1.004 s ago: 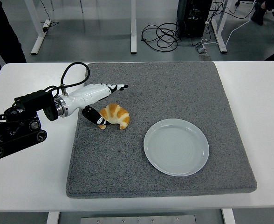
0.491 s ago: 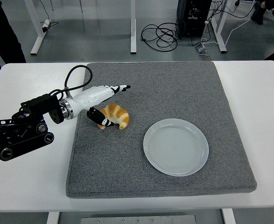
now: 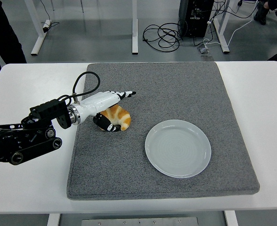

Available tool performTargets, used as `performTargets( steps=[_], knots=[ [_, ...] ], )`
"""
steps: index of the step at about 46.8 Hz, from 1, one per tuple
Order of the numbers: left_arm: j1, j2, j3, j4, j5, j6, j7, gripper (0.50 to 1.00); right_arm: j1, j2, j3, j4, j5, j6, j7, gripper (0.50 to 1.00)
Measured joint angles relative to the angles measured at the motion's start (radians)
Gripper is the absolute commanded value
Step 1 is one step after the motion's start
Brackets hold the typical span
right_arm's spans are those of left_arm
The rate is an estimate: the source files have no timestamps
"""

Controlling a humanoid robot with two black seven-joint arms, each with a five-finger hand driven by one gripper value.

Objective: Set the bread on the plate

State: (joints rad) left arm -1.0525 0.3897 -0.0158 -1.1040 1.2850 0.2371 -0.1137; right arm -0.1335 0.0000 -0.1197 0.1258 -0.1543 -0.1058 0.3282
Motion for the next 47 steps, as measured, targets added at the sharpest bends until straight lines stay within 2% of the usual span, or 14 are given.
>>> performTargets(
  steps=[18, 26, 28, 30, 32, 33, 35, 36, 37, 47],
  knots=[
    [-0.003, -0.017, 0.013, 0.05, 0.003, 0.028, -0.001, 0.975, 0.0, 0.0, 0.0, 0.0, 0.0, 0.0, 0.0, 1.0],
    [-0.002, -0.031, 0.013, 0.061, 0.002, 0.028, -0.001, 0.957, 0.0, 0.0, 0.0, 0.0, 0.0, 0.0, 0.0, 1.0],
    [-0.001, -0.032, 0.013, 0.061, 0.002, 0.028, -0.001, 0.913, 0.0, 0.0, 0.0, 0.0, 0.0, 0.0, 0.0, 1.0],
    [0.0, -0.034, 0.013, 0.061, 0.002, 0.028, -0.001, 0.842, 0.0, 0.0, 0.0, 0.0, 0.0, 0.0, 0.0, 1.0],
    [0.001, -0.034, 0.014, 0.061, 0.002, 0.029, -0.001, 0.708, 0.0, 0.0, 0.0, 0.0, 0.0, 0.0, 0.0, 1.0],
    [0.002, -0.034, 0.017, 0.061, 0.002, 0.03, -0.001, 0.656, 0.0, 0.0, 0.0, 0.0, 0.0, 0.0, 0.0, 1.0],
    [0.004, -0.037, 0.024, 0.061, 0.002, 0.035, -0.001, 0.591, 0.0, 0.0, 0.0, 0.0, 0.0, 0.0, 0.0, 1.0],
    [0.004, -0.041, 0.029, 0.061, 0.002, 0.039, -0.001, 0.524, 0.0, 0.0, 0.0, 0.0, 0.0, 0.0, 0.0, 1.0],
    [0.005, -0.043, 0.032, 0.061, 0.001, 0.04, -0.001, 0.5, 0.0, 0.0, 0.0, 0.0, 0.0, 0.0, 0.0, 1.0],
    [-0.005, -0.046, 0.037, 0.061, -0.016, 0.042, 0.0, 0.5, 0.0, 0.0, 0.0, 0.0, 0.0, 0.0, 0.0, 1.0]
  ],
)
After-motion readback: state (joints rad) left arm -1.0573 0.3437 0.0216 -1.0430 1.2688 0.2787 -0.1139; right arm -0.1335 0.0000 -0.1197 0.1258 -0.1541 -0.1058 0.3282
